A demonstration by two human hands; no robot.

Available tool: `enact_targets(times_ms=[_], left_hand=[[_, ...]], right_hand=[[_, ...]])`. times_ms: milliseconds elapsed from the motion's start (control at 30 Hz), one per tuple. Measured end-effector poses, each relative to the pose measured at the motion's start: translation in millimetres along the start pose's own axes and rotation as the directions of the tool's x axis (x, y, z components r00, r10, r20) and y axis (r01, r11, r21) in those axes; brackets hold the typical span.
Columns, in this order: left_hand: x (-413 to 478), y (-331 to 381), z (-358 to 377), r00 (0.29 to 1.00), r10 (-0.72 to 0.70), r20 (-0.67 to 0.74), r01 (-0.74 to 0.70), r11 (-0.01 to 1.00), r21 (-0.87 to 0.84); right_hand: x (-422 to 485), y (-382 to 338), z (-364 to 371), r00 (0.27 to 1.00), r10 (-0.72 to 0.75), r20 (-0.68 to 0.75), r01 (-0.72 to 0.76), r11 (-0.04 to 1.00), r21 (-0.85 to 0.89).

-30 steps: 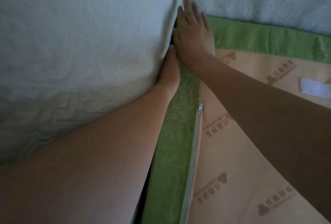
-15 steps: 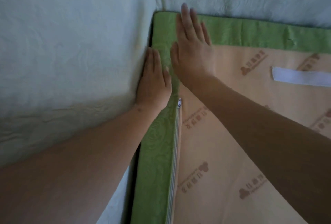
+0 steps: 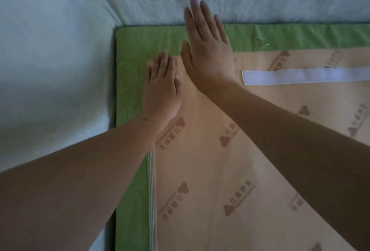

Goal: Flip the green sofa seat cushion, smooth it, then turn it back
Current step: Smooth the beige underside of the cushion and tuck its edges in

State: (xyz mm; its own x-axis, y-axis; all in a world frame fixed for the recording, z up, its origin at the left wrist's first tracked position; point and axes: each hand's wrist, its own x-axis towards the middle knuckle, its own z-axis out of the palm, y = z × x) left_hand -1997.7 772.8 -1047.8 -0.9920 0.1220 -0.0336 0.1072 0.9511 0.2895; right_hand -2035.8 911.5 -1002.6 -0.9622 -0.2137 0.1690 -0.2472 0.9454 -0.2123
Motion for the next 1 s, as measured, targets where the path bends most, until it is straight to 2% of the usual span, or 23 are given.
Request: enact_targets(times_ms=[33,133,167,267,300,400,433,533,633,667,767,867,900,1000], left_hand=[[1.9,7.8,3.6,0.999,0.034,-0.004,-0.034,0.999,0.016],[-1.7,36.9,15.4,0.991,0.135,0.004,-0.135,0.990,0.048],[-2.1,46.9,17.6,0.991,0.133,0.013,-0.134,0.990,0.039],[0.5,65.6,26.1,0.998,0.068,0.002,-0.068,0.997,0.035],[1.7,69.3,27.6,0.999,0.052,-0.007,-0.052,0.998,0.029],[3.3,87.5,32.2,0.999,0.024,-0.024,-0.024,1.000,0.015],[2.5,90.1,33.2,1.000,0.016,-0.018,-0.015,1.000,0.025],[5.5,102.0,37.3,1.000,0.009,-0.024,-0.008,1.000,0.029],[7.5,126.0,40.8,1.000,0.024,-0.018,-0.024,0.999,0.029],[9.2,135.8,42.5,0.999,0.039,-0.008,-0.039,0.999,0.030],[15.3,163.8,49.2,0.997,0.072,-0.005,-0.072,0.996,0.043],[14.7,196.3,57.7,0.992,0.128,-0.007,-0.127,0.988,0.089],[16.0,205.7,60.0,0.994,0.106,-0.001,-0.106,0.990,0.093],[18.3,218.4,64.8,1.000,-0.015,0.009,0.014,0.992,0.126]], right_hand=[[-3.8,7.0,-3.6,0.999,0.012,-0.046,-0.011,1.000,0.003],[-25.0,30.5,6.1,0.981,0.063,0.183,-0.055,0.997,-0.047],[-21.4,34.8,6.0,0.982,0.071,0.174,-0.067,0.997,-0.033],[-7.6,37.9,-11.2,0.999,0.045,-0.019,-0.045,0.999,-0.007],[-13.8,43.2,-8.8,0.998,0.058,0.000,-0.058,0.998,0.004],[-32.9,78.2,1.3,0.958,0.153,0.242,-0.171,0.984,0.057],[-29.1,83.3,-3.4,0.964,0.134,0.229,-0.161,0.981,0.106],[-33.9,103.9,-22.7,0.994,0.108,0.009,-0.108,0.992,0.070],[-60.7,135.4,-13.6,0.971,0.073,0.229,-0.081,0.996,0.026],[-56.8,141.1,-14.7,0.976,0.065,0.210,-0.076,0.996,0.042],[-44.7,153.7,-29.8,0.997,0.074,0.012,-0.074,0.996,0.055],[-63.5,179.8,-22.4,0.974,-0.002,0.228,0.003,1.000,-0.002],[-62.0,189.5,-22.1,0.968,-0.018,0.249,0.014,1.000,0.018],[-59.9,211.1,-37.0,0.994,0.051,0.098,-0.058,0.996,0.066]])
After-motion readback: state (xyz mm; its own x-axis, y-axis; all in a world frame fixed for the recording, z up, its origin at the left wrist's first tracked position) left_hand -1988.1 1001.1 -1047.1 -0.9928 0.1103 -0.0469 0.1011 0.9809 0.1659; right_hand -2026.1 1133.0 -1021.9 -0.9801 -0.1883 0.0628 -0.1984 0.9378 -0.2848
